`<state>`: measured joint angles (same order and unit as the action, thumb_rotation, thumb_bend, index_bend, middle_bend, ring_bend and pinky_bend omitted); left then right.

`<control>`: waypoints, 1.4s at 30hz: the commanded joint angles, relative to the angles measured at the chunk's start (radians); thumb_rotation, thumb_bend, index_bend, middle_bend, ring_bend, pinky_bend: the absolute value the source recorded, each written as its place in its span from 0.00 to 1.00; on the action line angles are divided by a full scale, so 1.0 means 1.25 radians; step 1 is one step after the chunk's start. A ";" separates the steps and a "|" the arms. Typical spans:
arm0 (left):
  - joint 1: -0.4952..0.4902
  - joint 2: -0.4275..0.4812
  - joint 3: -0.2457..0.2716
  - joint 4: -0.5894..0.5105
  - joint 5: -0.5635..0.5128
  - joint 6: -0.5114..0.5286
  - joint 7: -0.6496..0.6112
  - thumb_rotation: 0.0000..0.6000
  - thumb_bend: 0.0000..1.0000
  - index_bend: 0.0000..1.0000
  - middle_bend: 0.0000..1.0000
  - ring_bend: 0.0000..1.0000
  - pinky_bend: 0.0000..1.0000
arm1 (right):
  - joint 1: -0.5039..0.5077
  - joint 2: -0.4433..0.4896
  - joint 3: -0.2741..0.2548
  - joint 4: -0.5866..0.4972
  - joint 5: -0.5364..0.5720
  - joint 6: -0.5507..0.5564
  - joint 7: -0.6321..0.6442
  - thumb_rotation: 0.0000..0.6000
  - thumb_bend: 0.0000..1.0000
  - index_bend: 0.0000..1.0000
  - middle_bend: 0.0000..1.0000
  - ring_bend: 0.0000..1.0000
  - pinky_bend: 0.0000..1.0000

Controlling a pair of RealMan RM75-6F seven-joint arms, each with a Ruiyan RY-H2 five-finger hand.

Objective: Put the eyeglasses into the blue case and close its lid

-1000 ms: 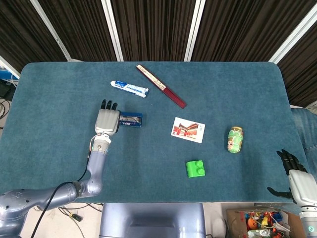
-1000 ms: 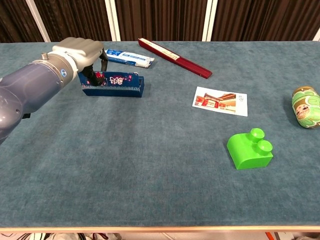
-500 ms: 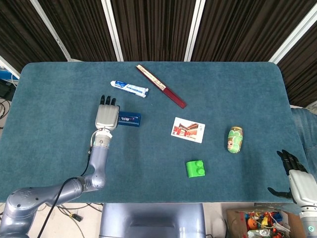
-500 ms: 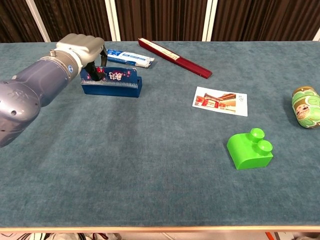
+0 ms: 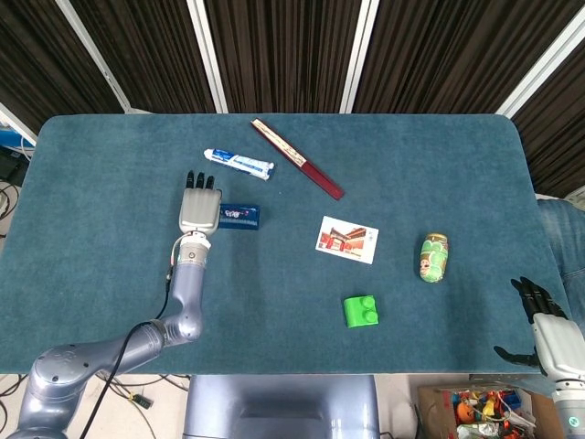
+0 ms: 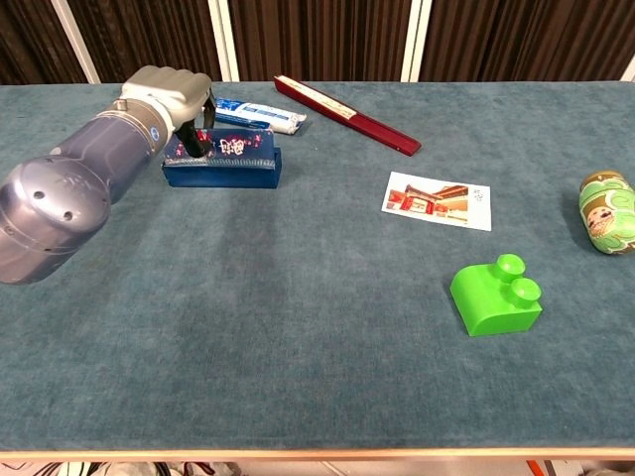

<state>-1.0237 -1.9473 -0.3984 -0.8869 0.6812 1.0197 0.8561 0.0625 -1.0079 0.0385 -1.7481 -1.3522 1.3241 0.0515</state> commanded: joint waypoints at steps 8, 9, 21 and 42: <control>-0.020 -0.030 -0.012 0.055 -0.008 -0.027 -0.002 1.00 0.40 0.45 0.18 0.07 0.06 | 0.001 0.002 0.000 -0.003 0.003 -0.003 -0.001 1.00 0.16 0.00 0.00 0.03 0.18; -0.020 -0.031 -0.013 0.057 -0.009 -0.027 -0.001 1.00 0.40 0.43 0.18 0.07 0.06 | 0.001 0.002 0.000 -0.003 0.003 -0.003 -0.001 1.00 0.16 0.00 0.00 0.03 0.18; -0.031 -0.053 -0.020 0.095 -0.007 -0.033 0.002 1.00 0.40 0.15 0.17 0.07 0.06 | 0.001 0.005 0.000 -0.006 0.007 -0.008 0.006 1.00 0.16 0.00 0.00 0.03 0.18; 0.170 0.239 0.059 -0.433 0.092 0.187 -0.001 1.00 0.26 0.00 0.01 0.00 0.00 | -0.002 -0.001 0.000 0.005 -0.014 0.010 0.005 1.00 0.16 0.00 0.00 0.03 0.18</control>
<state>-0.9231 -1.7995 -0.3735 -1.2112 0.7613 1.1462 0.8529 0.0610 -1.0089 0.0386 -1.7431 -1.3679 1.3358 0.0572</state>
